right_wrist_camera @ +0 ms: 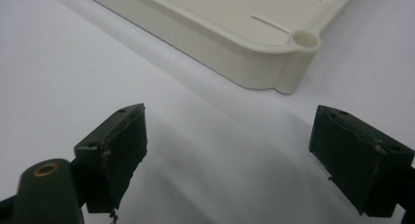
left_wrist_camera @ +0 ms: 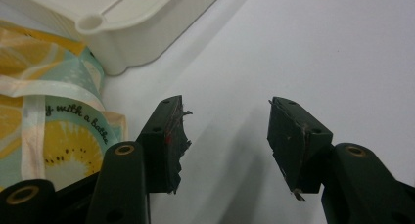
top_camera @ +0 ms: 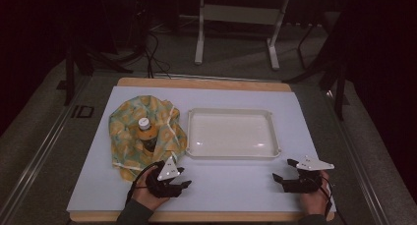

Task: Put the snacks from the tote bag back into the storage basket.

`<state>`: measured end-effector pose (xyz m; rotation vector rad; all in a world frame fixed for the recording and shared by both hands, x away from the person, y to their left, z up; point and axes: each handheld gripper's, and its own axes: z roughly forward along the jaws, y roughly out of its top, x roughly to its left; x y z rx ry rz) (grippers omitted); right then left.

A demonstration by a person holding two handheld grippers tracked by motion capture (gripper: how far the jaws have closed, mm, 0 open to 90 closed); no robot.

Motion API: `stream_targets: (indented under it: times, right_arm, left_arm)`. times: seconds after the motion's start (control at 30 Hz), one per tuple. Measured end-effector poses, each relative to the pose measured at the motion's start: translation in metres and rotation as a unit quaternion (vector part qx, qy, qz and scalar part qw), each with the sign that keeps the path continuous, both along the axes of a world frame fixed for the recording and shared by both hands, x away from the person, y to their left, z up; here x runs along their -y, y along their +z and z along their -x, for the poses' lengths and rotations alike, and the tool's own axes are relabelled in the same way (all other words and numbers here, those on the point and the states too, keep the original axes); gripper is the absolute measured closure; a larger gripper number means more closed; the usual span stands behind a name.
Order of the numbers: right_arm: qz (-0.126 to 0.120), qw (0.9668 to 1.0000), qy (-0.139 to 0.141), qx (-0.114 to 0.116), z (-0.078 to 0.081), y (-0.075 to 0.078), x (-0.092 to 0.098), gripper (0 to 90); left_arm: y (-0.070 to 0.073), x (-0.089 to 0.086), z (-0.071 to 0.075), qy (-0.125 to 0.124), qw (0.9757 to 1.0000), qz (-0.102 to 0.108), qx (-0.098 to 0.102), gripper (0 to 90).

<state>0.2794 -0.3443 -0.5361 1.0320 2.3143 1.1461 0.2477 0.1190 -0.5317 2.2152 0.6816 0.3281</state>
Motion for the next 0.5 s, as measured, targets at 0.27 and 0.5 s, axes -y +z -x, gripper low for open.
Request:
stream_targets:
  times: [0.27,0.5]
  right_arm:
    - [0.007,1.0,-0.001,0.002,0.0006,-0.0003,-0.0015,13.9]
    - [0.003,1.0,0.007,0.001,0.0005,-0.0003,-0.0009,16.4]
  left_arm:
    - [0.0018,0.0049,0.0001,-0.033,0.9992,-0.009,-0.02,47.4]
    - [0.0075,0.008,0.0053,-0.054,0.9979,-0.028,-0.024,46.0]
